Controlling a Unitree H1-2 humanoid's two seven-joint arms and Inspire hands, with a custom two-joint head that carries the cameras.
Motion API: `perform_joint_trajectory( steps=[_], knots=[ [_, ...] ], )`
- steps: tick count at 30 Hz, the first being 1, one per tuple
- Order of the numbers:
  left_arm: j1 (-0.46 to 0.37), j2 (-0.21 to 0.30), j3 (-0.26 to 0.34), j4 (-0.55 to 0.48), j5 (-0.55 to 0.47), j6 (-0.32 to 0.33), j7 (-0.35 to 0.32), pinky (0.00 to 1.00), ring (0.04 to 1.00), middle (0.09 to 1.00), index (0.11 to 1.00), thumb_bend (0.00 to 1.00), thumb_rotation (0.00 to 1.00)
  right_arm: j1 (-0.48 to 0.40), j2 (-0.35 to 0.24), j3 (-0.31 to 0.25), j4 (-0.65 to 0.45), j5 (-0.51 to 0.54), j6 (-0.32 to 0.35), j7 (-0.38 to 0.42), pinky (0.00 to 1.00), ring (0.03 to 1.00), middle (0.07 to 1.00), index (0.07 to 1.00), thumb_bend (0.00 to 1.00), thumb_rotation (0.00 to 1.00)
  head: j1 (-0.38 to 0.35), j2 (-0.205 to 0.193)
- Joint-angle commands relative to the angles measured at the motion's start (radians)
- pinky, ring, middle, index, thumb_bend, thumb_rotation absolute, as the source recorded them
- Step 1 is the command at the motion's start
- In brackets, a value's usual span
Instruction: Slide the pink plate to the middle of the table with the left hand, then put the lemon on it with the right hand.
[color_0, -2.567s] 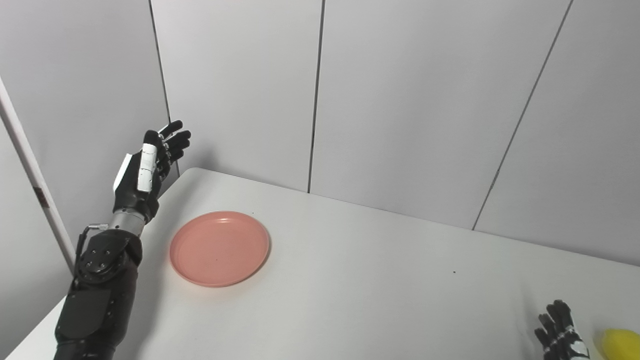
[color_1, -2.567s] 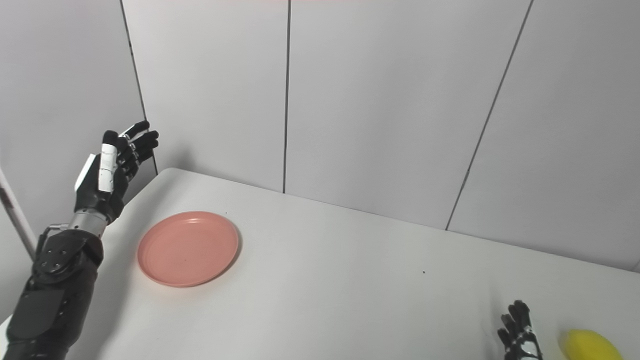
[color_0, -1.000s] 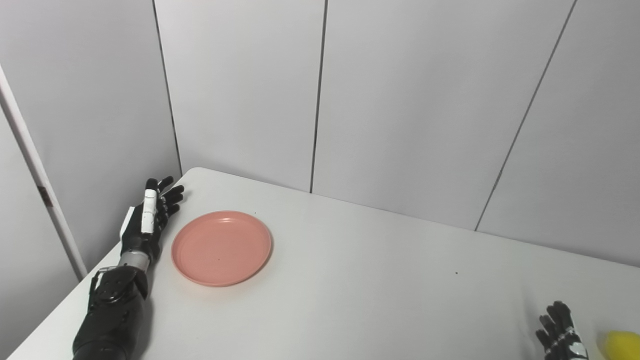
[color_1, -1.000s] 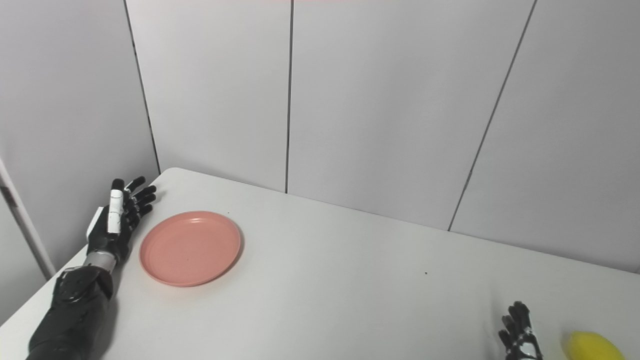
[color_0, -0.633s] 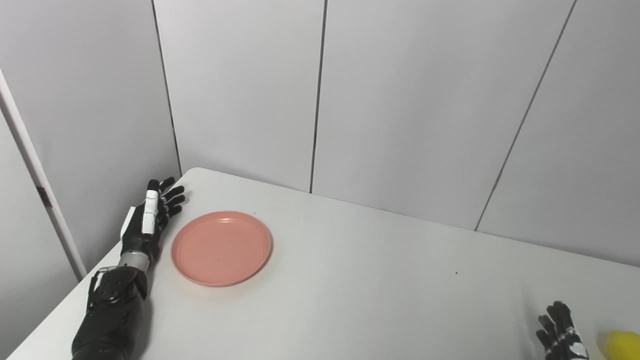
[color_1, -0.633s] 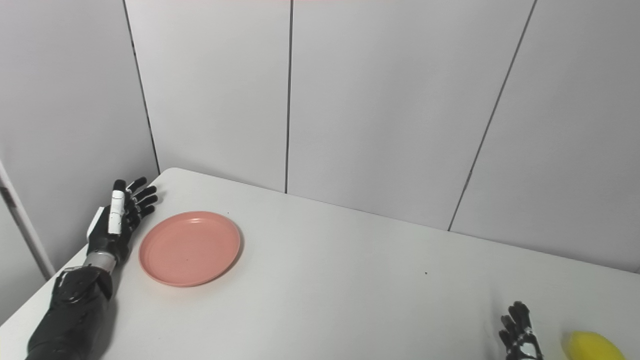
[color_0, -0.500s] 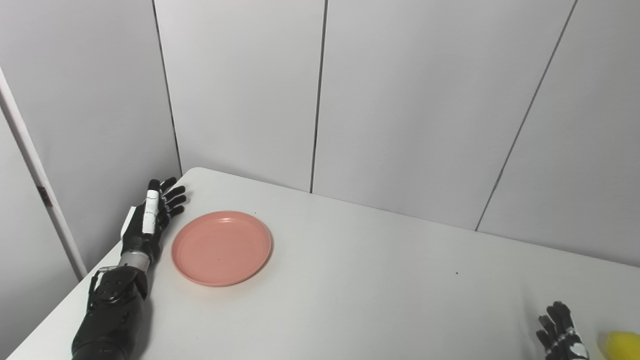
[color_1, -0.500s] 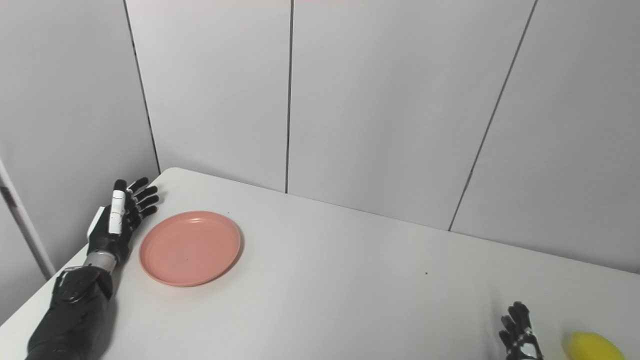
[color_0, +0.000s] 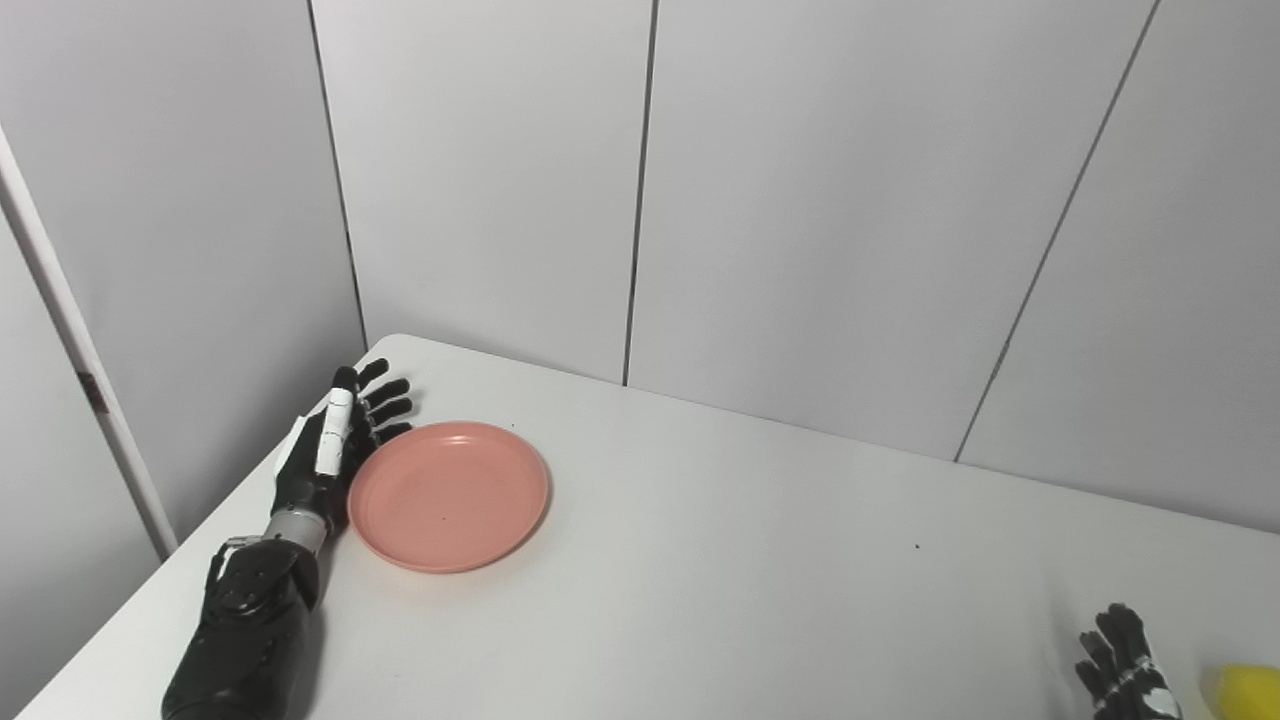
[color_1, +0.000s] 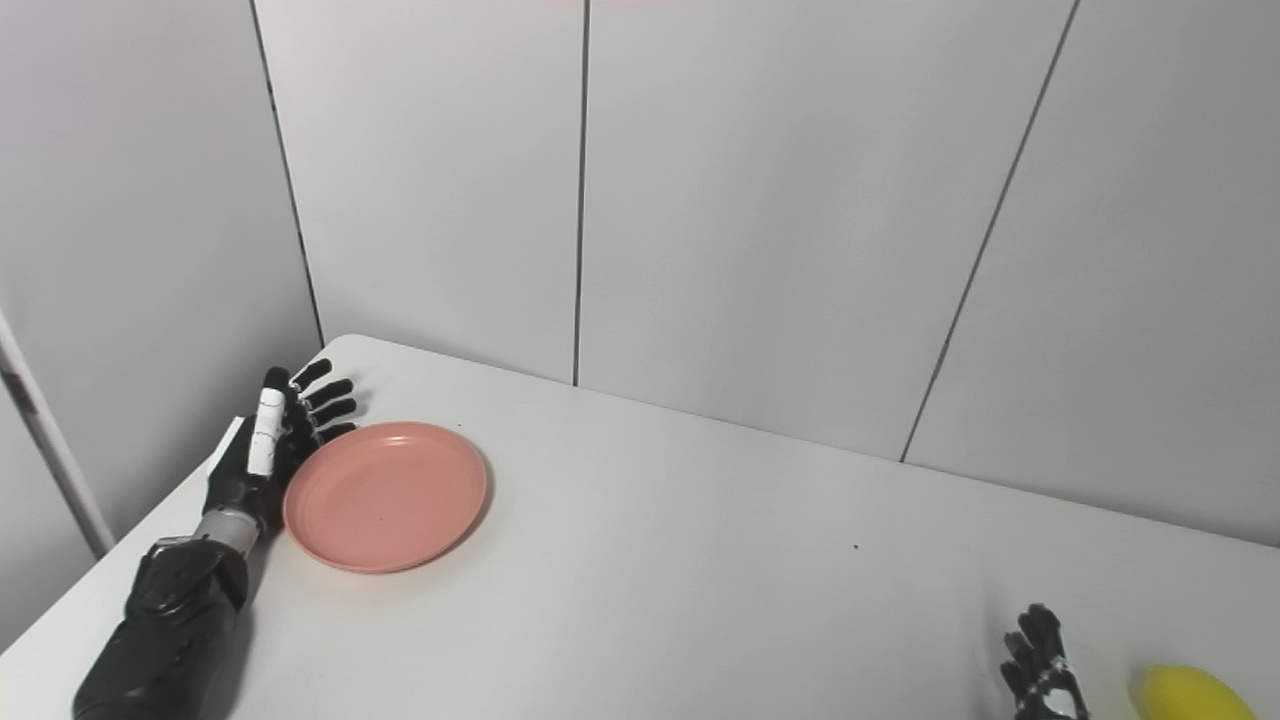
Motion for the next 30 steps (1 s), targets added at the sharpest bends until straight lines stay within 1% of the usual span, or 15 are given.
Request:
perform_joint_trajectory(
  steps=[1, 3, 5, 9, 12, 16, 18, 21, 25, 30],
  knots=[
    [0.012, -0.014, -0.007, -0.053, -0.002, 0.020, 0.003, 0.73, 0.804, 0.798, 0.854, 0.83, 0.98, 0.080, 0.036, 0.017, 0.068, 0.013, 0.003, 0.001, 1.00, 0.977, 0.980, 0.966, 0.77, 1.00, -0.002, 0.000],
    [0.018, -0.017, -0.009, -0.066, -0.001, 0.030, -0.001, 0.74, 0.802, 0.794, 0.851, 0.84, 0.97, 0.080, 0.036, 0.017, 0.068, 0.013, 0.003, 0.001, 1.00, 0.975, 0.979, 0.965, 0.77, 1.00, -0.002, 0.000],
    [0.031, -0.027, -0.013, -0.110, 0.001, 0.054, 0.004, 0.73, 0.800, 0.791, 0.848, 0.84, 0.97, 0.081, 0.035, 0.017, 0.065, 0.016, 0.007, 0.002, 1.00, 0.978, 0.980, 0.965, 0.77, 1.00, -0.002, 0.000],
    [0.044, -0.042, -0.022, -0.158, 0.003, 0.080, 0.005, 0.74, 0.803, 0.795, 0.851, 0.85, 0.97, 0.081, 0.035, 0.016, 0.062, 0.015, 0.010, 0.001, 1.00, 0.974, 0.977, 0.960, 0.78, 1.00, -0.005, 0.002],
    [0.052, -0.055, -0.030, -0.194, 0.003, 0.101, 0.009, 0.75, 0.805, 0.797, 0.834, 0.85, 0.98, 0.082, 0.037, 0.015, 0.060, 0.015, 0.012, -0.002, 1.00, 0.972, 0.978, 0.960, 0.78, 1.00, -0.006, 0.003],
    [0.065, -0.076, -0.043, -0.254, 0.018, 0.130, 0.025, 0.69, 0.783, 0.787, 0.830, 0.85, 0.97, 0.084, 0.037, 0.016, 0.056, 0.012, 0.011, -0.002, 1.00, 0.976, 0.981, 0.966, 0.78, 1.00, -0.007, 0.006],
    [0.071, -0.088, -0.051, -0.277, 0.022, 0.140, 0.031, 0.68, 0.768, 0.773, 0.815, 0.87, 0.96, 0.084, 0.037, 0.016, 0.054, 0.010, 0.012, -0.004, 1.00, 0.975, 0.977, 0.964, 0.78, 1.00, -0.008, 0.005],
    [0.082, -0.117, -0.065, -0.315, 0.034, 0.155, 0.041, 0.68, 0.766, 0.766, 0.808, 0.85, 0.97, 0.084, 0.039, 0.016, 0.053, 0.003, 0.009, -0.009, 1.00, 0.972, 0.978, 0.964, 0.78, 1.00, -0.013, 0.005],
    [0.087, -0.142, -0.079, -0.334, 0.041, 0.177, 0.050, 0.68, 0.767, 0.771, 0.823, 0.83, 0.98, 0.082, 0.040, 0.017, 0.056, 0.005, 0.004, -0.010, 1.00, 0.961, 0.973, 0.958, 0.78, 1.00, -0.013, 0.005],
    [0.084, -0.162, -0.103, -0.336, 0.056, 0.183, 0.043, 0.64, 0.775, 0.786, 0.827, 0.81, 1.00, 0.084, 0.041, 0.019, 0.051, 0.007, 0.007, -0.009, 1.00, 0.965, 0.975, 0.962, 0.76, 1.00, -0.015, 0.007]
  ],
)
